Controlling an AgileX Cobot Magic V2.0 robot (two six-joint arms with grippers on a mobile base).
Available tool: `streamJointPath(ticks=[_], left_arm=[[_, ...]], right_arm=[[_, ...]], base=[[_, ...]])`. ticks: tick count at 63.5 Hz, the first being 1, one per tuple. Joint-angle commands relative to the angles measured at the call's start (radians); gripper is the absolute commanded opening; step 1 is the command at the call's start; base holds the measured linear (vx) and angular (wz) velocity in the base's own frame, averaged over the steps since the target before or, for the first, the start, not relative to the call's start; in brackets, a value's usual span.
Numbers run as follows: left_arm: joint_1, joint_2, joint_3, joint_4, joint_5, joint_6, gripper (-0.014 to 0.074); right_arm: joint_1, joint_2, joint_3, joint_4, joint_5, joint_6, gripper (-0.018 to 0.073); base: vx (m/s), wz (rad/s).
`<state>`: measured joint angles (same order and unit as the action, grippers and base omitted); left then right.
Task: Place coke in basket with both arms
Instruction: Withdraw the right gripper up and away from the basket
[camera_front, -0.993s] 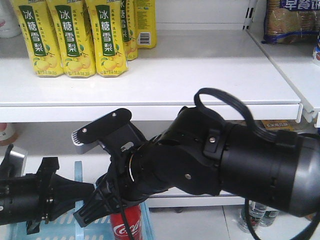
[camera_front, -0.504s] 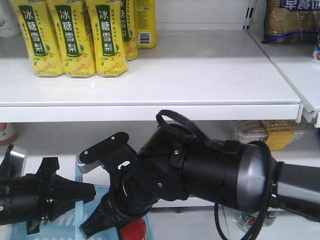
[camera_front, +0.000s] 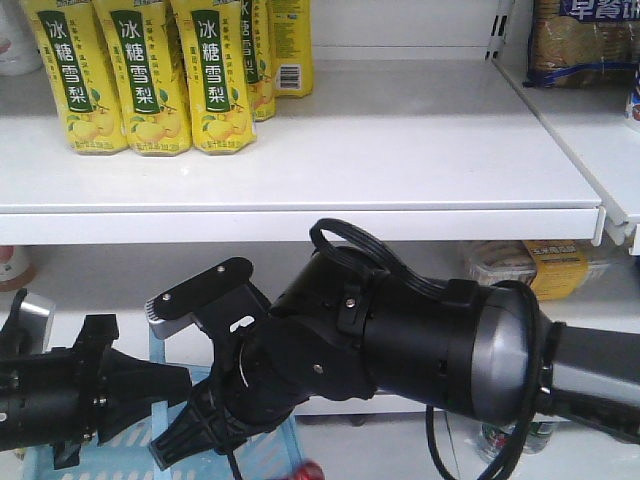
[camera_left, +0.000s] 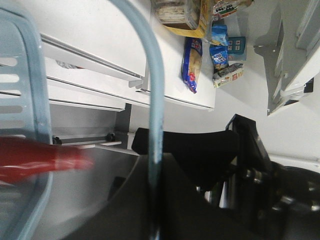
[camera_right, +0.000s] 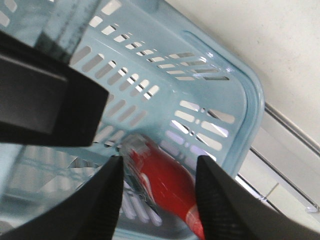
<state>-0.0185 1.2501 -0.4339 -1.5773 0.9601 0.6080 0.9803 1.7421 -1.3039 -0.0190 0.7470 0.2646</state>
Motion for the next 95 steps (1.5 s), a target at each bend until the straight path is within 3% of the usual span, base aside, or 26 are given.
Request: streamJointPath(ticks=[1, 16, 26, 69, 77, 83, 89, 95], left_arm=[[-0.001, -0.023, -0.022, -0.076, 0.06, 0.003, -0.0006], [-0.001, -0.023, -0.022, -0.076, 0.06, 0.003, -0.0006], [-0.001, -0.023, -0.022, -0.076, 0.06, 0.003, -0.0006], [-0.001, -0.023, -0.022, -0.076, 0.06, 0.003, -0.0006], [-0.001, -0.023, -0.022, -0.076, 0.06, 0.003, -0.0006], [-0.001, -0.023, -0.022, -0.076, 0.06, 0.003, -0.0006], [-0.001, -0.023, -0.022, -0.076, 0.06, 0.003, -0.0006], [-0.001, -0.023, -0.022, -0.076, 0.06, 0.003, -0.0006]], right_arm=[[-0.001, -0.049, -0.031, -0.011, -0.054, -0.001, 0.0372], [-0.001, -0.061, -0.031, -0.012, -0.045, -0.001, 0.0371], [-0.001, -0.102, -0.031, -0.065, -0.034, 0.02, 0.0371], [-0.001, -0.464, -0.031, -0.708, 0.08, 0.313, 0.0371], [-0.001, -0.52, -0.031, -0.721, 0.056, 0.306, 0.0371], [-0.001, -0.557, -0.02, -0.663, -0.007, 0.256, 0.0371], [-0.001, -0.614, 0.063, -0.609, -0.156, 0.183, 0.0371], [-0.001, -0.678, 0.199, -0.595, -0.314, 0.175, 0.0371]], base=[[0.0, 0.0], [0.0, 0.0], [0.0, 0.0], [0.0, 0.0], [0.0, 0.0], [0.0, 0.0], [0.0, 0.0], [0.0, 0.0]])
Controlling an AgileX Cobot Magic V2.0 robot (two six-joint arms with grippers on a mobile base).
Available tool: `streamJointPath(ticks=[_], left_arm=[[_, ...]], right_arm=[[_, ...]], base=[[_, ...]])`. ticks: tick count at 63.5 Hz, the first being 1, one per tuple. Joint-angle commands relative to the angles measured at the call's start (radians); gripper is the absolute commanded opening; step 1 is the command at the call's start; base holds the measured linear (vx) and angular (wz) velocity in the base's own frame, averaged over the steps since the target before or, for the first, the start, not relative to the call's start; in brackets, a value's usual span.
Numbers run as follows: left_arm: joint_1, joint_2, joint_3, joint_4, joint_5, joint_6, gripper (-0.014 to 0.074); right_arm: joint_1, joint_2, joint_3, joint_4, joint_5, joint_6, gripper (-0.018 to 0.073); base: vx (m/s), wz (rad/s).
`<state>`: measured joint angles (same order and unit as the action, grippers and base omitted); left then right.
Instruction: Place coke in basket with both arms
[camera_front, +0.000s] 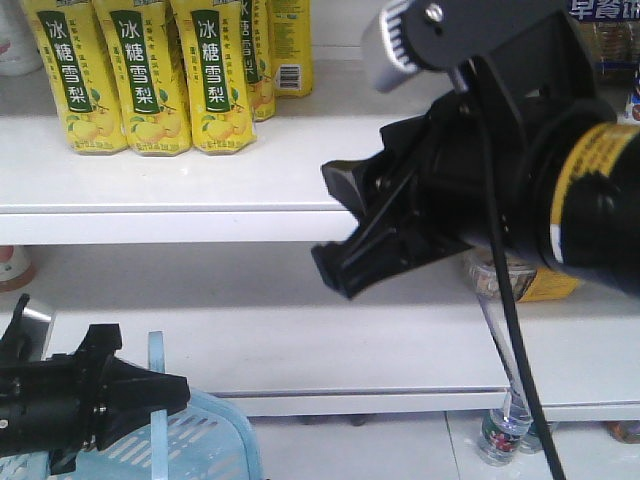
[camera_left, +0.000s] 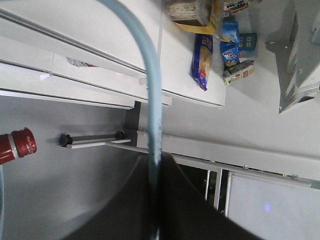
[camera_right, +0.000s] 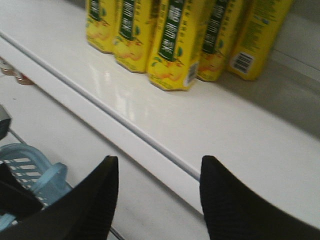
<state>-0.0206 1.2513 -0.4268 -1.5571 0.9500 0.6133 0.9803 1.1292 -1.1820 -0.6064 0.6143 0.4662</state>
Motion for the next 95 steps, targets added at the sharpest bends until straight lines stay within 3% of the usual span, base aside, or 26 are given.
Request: streamJointPath(ticks=[1, 10, 21, 30, 41, 60, 76, 95], left_arm=[[0.001, -0.024, -0.029, -0.097, 0.07, -0.003, -0.0006], [0.001, -0.024, -0.029, -0.097, 0.07, -0.003, -0.0006], [0.001, -0.024, -0.029, -0.097, 0.07, -0.003, -0.0006], [0.001, -0.024, -0.029, -0.097, 0.07, -0.003, -0.0006], [0.001, -0.024, -0.029, -0.097, 0.07, -0.003, -0.0006], [0.001, -0.024, -0.029, -0.097, 0.07, -0.003, -0.0006], [0.001, -0.024, -0.029, -0.097, 0.07, -0.003, -0.0006], [0.001, -0.024, -0.029, -0.097, 0.07, -0.003, -0.0006]], right_arm=[[-0.001, -0.074, 0.097, -0.008, -0.213, -0.027, 0.0371], [-0.001, -0.171, 0.282, -0.014, -0.345, -0.019, 0.0371], [-0.016, -0.28, 0.391, -0.045, -0.311, -0.011, 0.0371], [-0.118, -0.369, 0.421, -0.115, -0.264, 0.079, 0.0371], [-0.296, -0.483, 0.471, -0.21, -0.246, 0.174, 0.0371], [-0.512, -0.648, 0.607, -0.233, -0.186, 0.269, 0.0371], [-0.54, -0.775, 0.771, -0.24, -0.213, 0.391, 0.0371], [-0.54, -0.874, 0.931, -0.395, -0.239, 0.422, 0.0371]], base=[[0.0, 0.0], [0.0, 0.0], [0.0, 0.0], [0.0, 0.0], [0.0, 0.0], [0.0, 0.0], [0.0, 0.0], [0.0, 0.0]])
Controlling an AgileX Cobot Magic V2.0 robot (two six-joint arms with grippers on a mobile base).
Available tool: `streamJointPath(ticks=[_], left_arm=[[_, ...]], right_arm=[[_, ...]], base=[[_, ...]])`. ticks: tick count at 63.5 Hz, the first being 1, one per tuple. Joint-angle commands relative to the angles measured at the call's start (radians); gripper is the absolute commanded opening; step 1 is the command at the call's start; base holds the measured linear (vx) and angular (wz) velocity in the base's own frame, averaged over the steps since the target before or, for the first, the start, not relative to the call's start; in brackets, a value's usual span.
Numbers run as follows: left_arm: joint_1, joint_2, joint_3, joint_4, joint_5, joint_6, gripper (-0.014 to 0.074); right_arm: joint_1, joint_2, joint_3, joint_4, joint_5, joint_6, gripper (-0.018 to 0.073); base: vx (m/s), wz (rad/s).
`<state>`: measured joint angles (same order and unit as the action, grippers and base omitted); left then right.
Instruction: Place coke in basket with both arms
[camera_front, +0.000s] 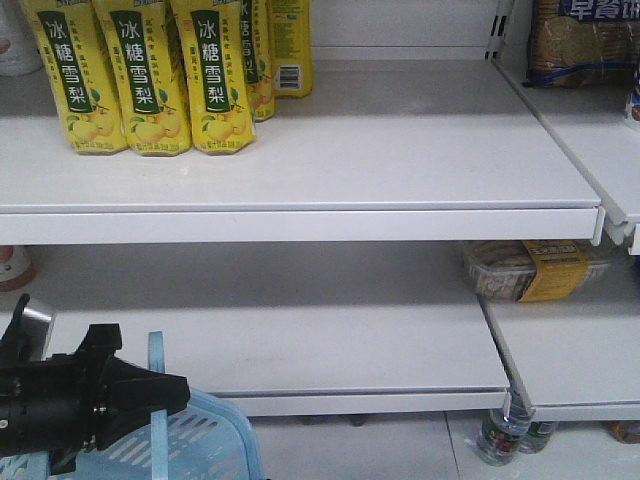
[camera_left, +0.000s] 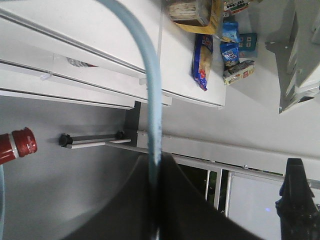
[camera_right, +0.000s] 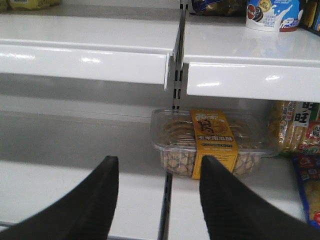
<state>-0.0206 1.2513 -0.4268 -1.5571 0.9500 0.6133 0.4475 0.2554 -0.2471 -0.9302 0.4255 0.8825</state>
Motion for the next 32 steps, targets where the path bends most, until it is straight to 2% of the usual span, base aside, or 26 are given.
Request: streamJointPath(ticks=[1, 23, 28, 32], left_arm=[[0.001, -0.024, -0.029, -0.097, 0.07, -0.003, -0.0006], [0.001, -0.024, -0.029, -0.097, 0.07, -0.003, -0.0006], [0.001, -0.024, -0.029, -0.097, 0.07, -0.003, -0.0006], [0.001, -0.024, -0.029, -0.097, 0.07, -0.003, -0.0006]], right_arm=[[-0.007, 0.0, -0.001, -0.071, -0.05, 0.006, 0.0371], [-0.007, 0.0, 0.005, -0.043, -0.073, 0.006, 0.0359], [-0.007, 0.0, 0.005, -0.045, -0.071, 0.005, 0.0302], [-0.007, 0.0, 0.005, -0.045, -0.071, 0.005, 0.0218]], base=[[0.0, 0.0], [0.0, 0.0], [0.0, 0.0], [0.0, 0.0]])
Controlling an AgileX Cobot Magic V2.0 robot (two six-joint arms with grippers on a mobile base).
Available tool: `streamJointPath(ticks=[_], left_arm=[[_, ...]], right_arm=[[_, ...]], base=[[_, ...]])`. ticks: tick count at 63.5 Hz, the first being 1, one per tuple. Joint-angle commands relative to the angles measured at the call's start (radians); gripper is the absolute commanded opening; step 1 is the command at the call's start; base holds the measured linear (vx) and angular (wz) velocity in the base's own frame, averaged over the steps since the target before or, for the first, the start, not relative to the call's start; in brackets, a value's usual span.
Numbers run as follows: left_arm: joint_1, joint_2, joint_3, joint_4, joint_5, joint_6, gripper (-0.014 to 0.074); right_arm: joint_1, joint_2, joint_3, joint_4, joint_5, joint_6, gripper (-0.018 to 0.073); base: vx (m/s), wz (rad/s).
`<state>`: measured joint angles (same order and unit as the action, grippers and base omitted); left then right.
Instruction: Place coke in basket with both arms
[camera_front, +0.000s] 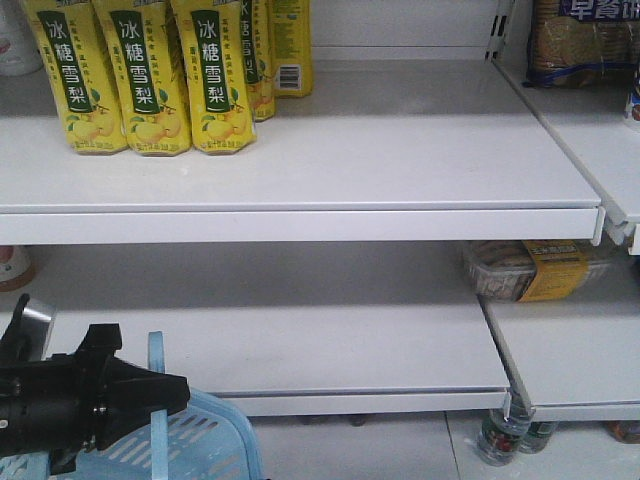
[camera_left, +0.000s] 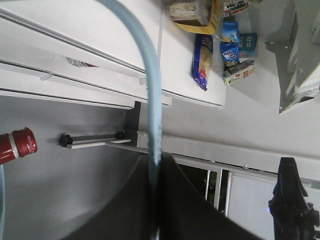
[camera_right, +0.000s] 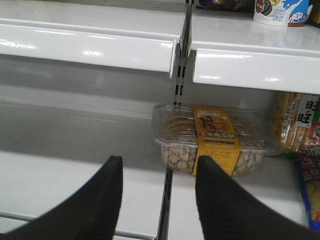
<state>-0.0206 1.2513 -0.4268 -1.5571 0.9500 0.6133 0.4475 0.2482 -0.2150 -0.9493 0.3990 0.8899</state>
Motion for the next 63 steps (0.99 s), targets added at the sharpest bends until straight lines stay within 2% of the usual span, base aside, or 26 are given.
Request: streamJointPath(ticks=[1, 9, 63], left_arm=[[0.001, -0.024, -0.029, -0.097, 0.07, -0.003, -0.0006], [0.001, -0.024, -0.029, -0.097, 0.07, -0.003, -0.0006], [0.001, -0.026, -0.028, -0.097, 0.058, -0.003, -0.0006]], right_arm=[[-0.007, 0.007, -0.027, -0.026, -0.045, -0.003, 0.0195], [-0.007, 0.007, -0.027, -0.03, -0.046, -0.003, -0.0017], [-0.007, 0.007, -0.027, -0.026, -0.045, -0.003, -0.001]], base=[[0.0, 0.0], [0.0, 0.0], [0.0, 0.0]])
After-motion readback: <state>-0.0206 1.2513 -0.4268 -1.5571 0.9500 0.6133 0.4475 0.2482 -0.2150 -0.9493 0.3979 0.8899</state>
